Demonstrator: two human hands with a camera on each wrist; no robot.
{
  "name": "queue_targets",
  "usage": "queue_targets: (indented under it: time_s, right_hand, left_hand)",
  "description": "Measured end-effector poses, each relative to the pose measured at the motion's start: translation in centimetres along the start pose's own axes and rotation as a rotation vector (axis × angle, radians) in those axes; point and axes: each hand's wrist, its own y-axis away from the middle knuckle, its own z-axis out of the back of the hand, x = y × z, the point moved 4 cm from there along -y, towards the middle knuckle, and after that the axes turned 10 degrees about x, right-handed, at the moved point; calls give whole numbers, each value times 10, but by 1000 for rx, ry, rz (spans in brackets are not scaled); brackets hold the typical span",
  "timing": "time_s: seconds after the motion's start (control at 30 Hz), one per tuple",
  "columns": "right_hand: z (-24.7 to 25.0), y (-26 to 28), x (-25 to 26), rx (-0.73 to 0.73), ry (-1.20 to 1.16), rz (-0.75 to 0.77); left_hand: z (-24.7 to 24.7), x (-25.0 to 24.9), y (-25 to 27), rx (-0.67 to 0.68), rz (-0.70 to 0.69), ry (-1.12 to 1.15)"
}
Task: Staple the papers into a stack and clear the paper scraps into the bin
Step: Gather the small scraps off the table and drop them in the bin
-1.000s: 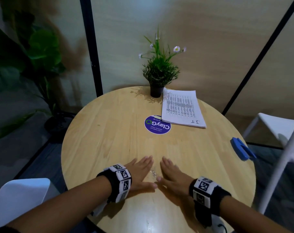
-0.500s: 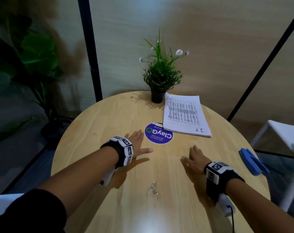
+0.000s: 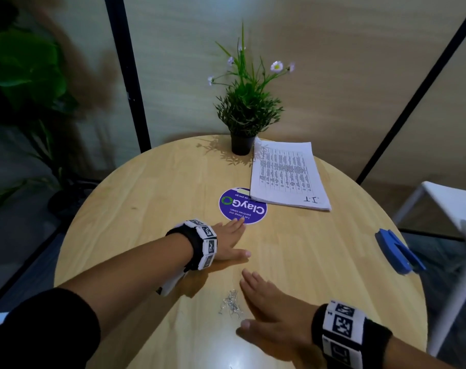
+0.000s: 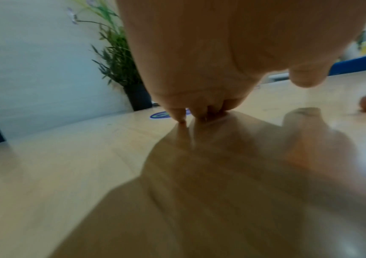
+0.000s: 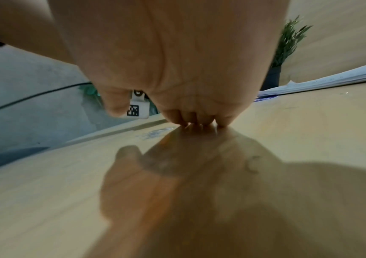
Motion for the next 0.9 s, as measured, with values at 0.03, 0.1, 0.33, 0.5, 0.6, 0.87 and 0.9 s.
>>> queue_targets:
  time_s: [0.03,0.1,0.33,0.5,0.6,0.87,0.9]
  right_hand:
    - [-2,4,4,32,-28,14]
    - [-4,12,4,22,-123,35]
    - [-5,68,-32,-331,-265,-166]
    - [-34,105,-57,-205,-151,-522]
    - [-47,99,-57,-144,-61,-593]
    - [-58,26,26,-219,74,-286]
    - [-55,21,35,-195,76,-262]
  left_hand:
    - [-6,-7,5,11,-27,-14]
    - [-21,-20,17,34,-78,-36]
    - [-70,-51,74,84,-203,10]
    - [-69,-18,103,-43,-36,58]
    - [-80,5,109,-1,98,23]
    - [-112,-46,98,4,-73,30]
    - [-110,-50,97,-2,-75,41]
